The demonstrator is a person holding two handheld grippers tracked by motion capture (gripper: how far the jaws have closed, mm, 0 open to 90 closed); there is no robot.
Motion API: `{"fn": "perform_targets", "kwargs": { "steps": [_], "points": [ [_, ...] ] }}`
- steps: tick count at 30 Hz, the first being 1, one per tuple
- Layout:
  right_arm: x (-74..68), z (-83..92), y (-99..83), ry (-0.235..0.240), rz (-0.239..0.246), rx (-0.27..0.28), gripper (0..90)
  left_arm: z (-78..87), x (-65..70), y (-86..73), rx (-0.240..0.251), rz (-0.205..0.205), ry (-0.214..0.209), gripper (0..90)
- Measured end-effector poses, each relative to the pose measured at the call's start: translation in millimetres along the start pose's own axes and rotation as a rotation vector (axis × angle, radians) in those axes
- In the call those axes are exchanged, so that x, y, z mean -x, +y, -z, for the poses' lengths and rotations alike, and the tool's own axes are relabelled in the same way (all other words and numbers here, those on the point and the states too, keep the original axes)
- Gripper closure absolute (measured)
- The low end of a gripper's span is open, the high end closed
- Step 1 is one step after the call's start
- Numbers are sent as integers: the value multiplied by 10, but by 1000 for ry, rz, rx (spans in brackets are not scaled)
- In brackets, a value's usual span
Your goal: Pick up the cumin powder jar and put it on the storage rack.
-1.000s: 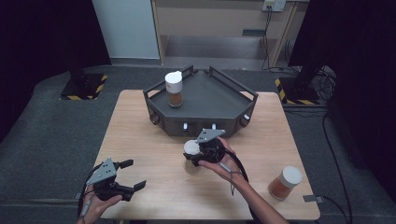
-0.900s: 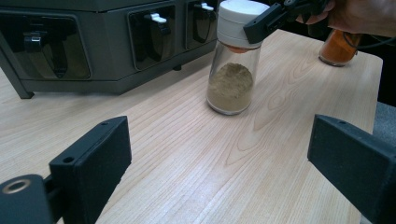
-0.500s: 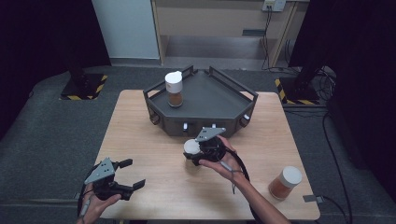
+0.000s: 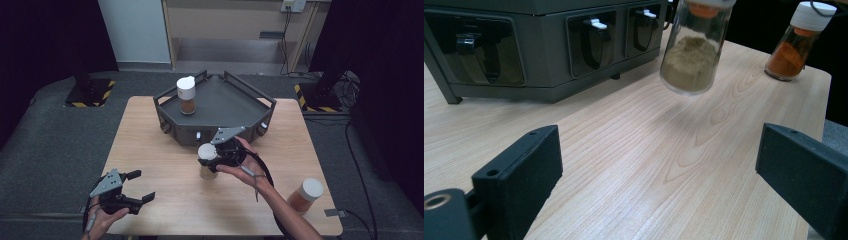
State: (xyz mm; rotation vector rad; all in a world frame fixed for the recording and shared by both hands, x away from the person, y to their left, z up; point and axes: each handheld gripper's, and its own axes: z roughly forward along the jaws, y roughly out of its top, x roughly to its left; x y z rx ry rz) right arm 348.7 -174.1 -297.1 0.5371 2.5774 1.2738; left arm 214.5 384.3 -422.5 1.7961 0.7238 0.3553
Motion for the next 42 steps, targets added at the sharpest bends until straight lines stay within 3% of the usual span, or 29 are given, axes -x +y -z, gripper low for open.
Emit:
{"fn": "perform_targets", "kwargs": {
  "steps": [17,31,39,42],
  "points": [
    [115,402,461,-19,4,9,341,-7,-5,2,-4,1,-1,37],
    [175,528,814,-28,-5,-4,341,-13,-7,7,-9,0,-4,37],
    [247,507,1021,-79,-42,-13,341,-21,-3,18,-18,-7,-8,37],
    [288,479,1100,-123,-68,-14,341,-25,-1,24,-22,-10,-10,37]
  ]
}}
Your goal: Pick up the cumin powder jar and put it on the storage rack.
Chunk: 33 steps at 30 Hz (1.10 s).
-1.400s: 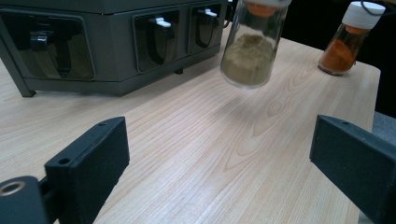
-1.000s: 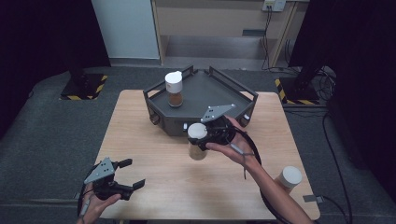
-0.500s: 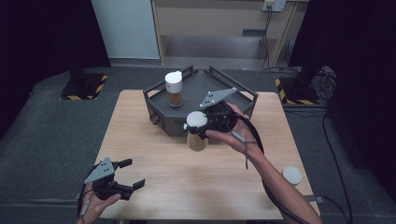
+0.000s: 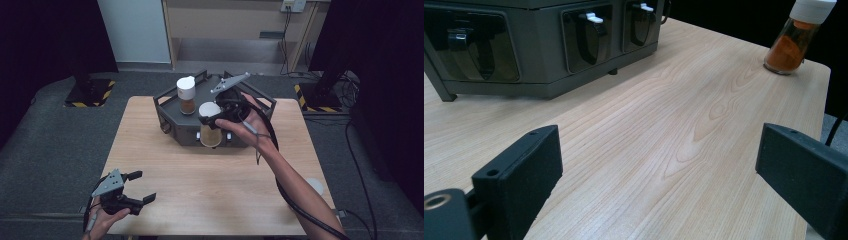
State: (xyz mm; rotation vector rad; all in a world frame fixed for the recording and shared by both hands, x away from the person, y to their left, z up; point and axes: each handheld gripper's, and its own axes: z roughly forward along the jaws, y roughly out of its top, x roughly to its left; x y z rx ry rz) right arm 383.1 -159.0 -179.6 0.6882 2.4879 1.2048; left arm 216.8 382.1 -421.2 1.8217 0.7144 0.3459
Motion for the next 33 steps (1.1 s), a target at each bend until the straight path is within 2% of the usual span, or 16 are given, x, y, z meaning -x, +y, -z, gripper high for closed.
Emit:
{"fn": "perform_targets", "kwargs": {
  "steps": [10,13,20,27,33],
  "points": [
    [131,-99,123,-92,-72,-4,341,-2,-4,-2,0,1,-3,37],
    [185,-165,157,-123,-107,-13,341,-3,-4,0,-1,0,-4,37],
    [279,-307,169,-191,-146,-16,341,-4,-6,0,-1,1,-5,37],
    [356,-462,201,-221,-165,-34,341,-5,-8,0,-2,3,-5,37],
    [390,-581,205,-221,-174,-43,341,-4,-11,-3,-1,4,-7,37]
  ]
}}
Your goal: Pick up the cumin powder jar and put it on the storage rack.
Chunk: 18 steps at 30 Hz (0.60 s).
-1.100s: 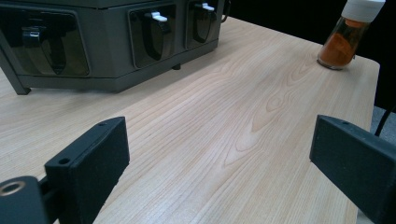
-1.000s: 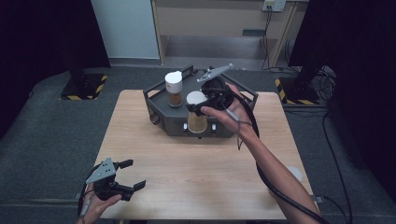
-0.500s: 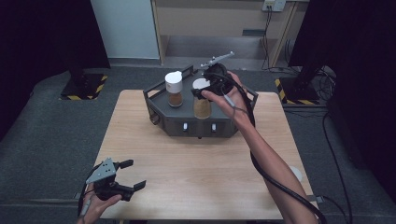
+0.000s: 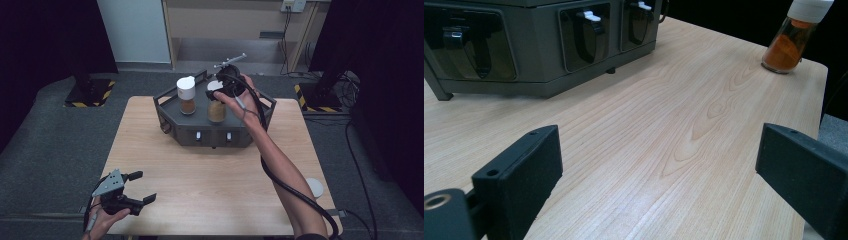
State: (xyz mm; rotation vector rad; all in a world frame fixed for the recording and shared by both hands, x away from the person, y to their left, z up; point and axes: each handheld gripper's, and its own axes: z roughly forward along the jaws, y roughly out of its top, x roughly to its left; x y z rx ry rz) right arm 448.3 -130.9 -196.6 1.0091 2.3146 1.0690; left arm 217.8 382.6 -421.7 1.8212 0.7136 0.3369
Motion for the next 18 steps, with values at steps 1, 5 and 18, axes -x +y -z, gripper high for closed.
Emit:
{"fn": "perform_targets", "kwargs": {
  "steps": [1,5,18],
  "points": [
    [0,-22,-1,0,0,-3,341,0,1,0,0,0,0,37],
    [26,-104,-21,2,-12,-10,340,0,1,2,-1,-1,-1,37],
    [71,-211,-63,-6,-28,-27,340,-4,0,2,-3,-3,-1,37]
  ]
}}
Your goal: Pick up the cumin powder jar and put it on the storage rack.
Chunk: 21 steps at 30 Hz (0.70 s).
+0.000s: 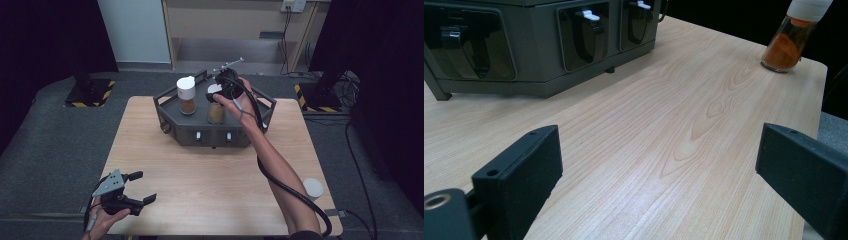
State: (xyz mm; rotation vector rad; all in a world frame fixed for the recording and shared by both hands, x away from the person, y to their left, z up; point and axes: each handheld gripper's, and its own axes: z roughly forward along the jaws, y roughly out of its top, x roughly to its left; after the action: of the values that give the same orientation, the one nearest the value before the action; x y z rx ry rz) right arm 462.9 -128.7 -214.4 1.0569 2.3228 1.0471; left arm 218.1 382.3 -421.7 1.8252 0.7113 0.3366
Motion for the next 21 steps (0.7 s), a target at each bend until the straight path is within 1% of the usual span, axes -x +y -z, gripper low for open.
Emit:
{"fn": "perform_targets", "kwargs": {
  "steps": [5,7,13,15,18,21],
  "points": [
    [9,-26,-9,-6,1,-9,340,-1,-2,1,-1,-1,-1,37],
    [27,-24,-21,-2,-7,-5,340,-2,-1,1,-1,0,-1,37],
    [50,-28,-37,4,-8,1,338,-4,1,2,-1,-2,-2,37],
    [37,-33,-51,2,-3,8,333,-4,3,3,-2,-3,-1,37],
    [39,-29,-75,5,-1,17,300,-6,4,4,-3,-3,-1,37],
    [44,-28,-93,4,11,24,205,-6,5,6,-4,-4,-2,37]
  ]
}}
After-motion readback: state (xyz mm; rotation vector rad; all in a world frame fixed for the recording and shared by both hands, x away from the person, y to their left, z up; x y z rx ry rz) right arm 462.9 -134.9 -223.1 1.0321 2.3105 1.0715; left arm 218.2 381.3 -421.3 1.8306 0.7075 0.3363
